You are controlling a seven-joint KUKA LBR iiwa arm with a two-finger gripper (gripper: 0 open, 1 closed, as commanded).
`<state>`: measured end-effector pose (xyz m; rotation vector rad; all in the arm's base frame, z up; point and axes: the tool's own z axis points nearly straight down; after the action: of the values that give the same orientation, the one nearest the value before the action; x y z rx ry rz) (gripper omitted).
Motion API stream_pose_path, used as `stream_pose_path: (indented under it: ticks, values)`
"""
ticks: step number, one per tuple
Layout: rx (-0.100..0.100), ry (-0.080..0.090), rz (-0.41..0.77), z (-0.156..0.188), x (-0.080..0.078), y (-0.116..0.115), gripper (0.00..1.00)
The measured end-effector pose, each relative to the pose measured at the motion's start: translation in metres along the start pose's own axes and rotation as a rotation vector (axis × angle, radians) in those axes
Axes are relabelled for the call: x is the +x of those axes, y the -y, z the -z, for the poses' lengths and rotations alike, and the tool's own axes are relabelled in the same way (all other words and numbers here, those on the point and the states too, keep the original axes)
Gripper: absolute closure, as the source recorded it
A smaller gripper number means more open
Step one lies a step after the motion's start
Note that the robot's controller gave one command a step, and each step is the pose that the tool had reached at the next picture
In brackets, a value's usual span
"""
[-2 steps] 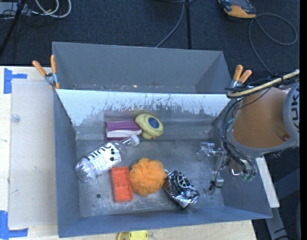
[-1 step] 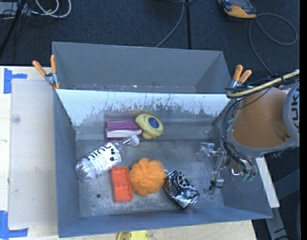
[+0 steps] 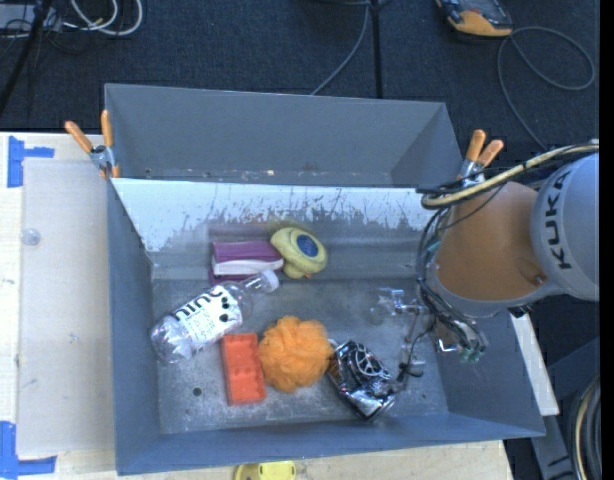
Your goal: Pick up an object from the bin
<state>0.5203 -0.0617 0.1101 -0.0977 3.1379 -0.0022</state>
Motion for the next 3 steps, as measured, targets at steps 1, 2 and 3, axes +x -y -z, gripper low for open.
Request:
stream_pose_path:
  ticks: [1, 2, 3]
  values:
    - [-0.002, 0.000, -0.057, -0.023, 0.011, -0.023, 0.00]
    - [-0.002, 0.013, -0.067, -0.034, 0.007, -0.081, 1.00]
    - [-0.002, 0.013, -0.066, -0.034, 0.007, -0.081, 1.00]
